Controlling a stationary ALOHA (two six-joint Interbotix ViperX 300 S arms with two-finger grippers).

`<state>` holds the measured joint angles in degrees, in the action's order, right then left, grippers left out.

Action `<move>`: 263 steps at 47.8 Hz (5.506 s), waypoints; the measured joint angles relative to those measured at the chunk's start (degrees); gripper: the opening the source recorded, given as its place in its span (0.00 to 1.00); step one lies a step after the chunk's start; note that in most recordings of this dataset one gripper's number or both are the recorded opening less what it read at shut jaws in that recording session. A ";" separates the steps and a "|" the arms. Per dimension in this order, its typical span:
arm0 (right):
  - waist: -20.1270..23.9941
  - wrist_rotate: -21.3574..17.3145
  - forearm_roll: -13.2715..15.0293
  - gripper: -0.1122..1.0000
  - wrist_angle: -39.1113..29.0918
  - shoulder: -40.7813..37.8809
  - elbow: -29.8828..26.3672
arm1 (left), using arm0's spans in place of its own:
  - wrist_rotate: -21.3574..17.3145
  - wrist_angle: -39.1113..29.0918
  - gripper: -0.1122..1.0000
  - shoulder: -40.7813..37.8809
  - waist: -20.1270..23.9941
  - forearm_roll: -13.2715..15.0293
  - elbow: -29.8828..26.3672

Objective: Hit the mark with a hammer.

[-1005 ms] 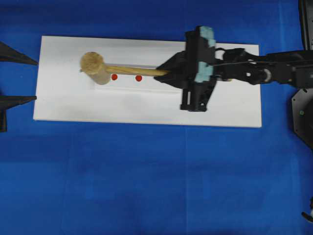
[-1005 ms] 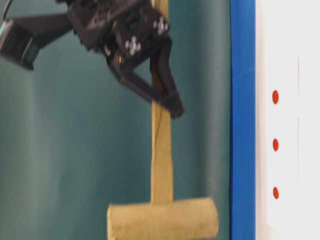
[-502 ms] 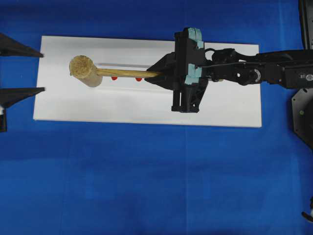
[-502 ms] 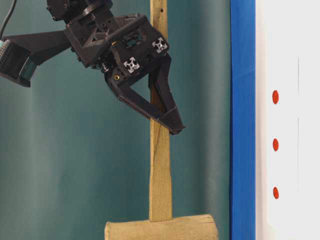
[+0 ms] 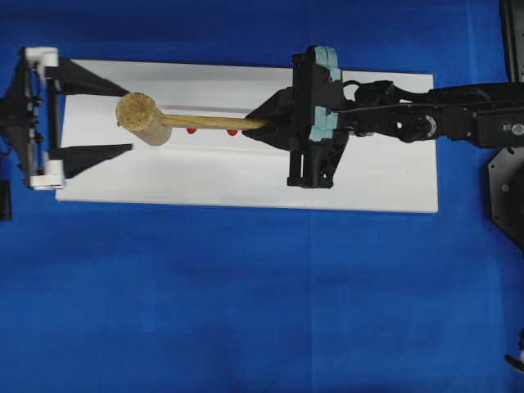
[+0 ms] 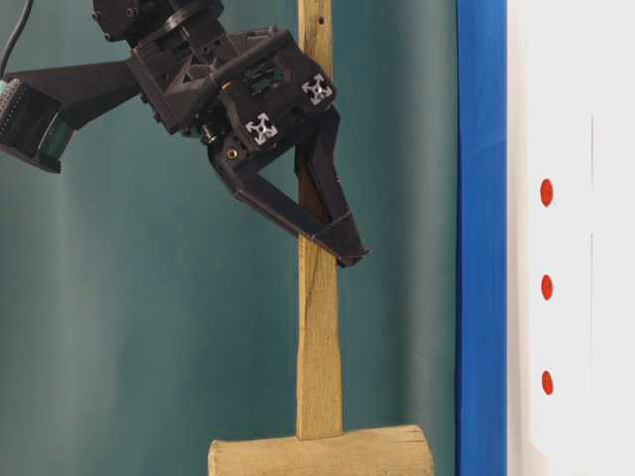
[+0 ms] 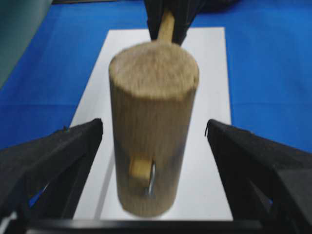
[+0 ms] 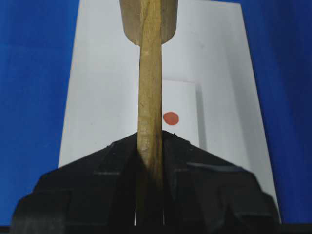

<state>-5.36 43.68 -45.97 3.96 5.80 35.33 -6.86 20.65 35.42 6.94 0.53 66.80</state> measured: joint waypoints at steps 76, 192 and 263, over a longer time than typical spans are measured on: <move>0.09 -0.09 0.09 0.95 0.79 0.18 -0.18 | 1.41 -0.79 0.50 -11.34 0.00 0.00 -7.21; 0.97 11.95 2.46 0.17 -2.02 -0.44 0.00 | 70.66 -14.15 0.50 -8.70 -3.34 0.18 -11.87; 0.18 8.88 -2.55 0.18 -2.29 8.17 9.23 | 68.73 -31.99 0.86 14.24 -2.64 -0.18 -1.32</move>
<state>-5.19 52.56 -48.52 1.67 13.97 44.56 61.88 -11.34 49.66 4.31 0.35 65.48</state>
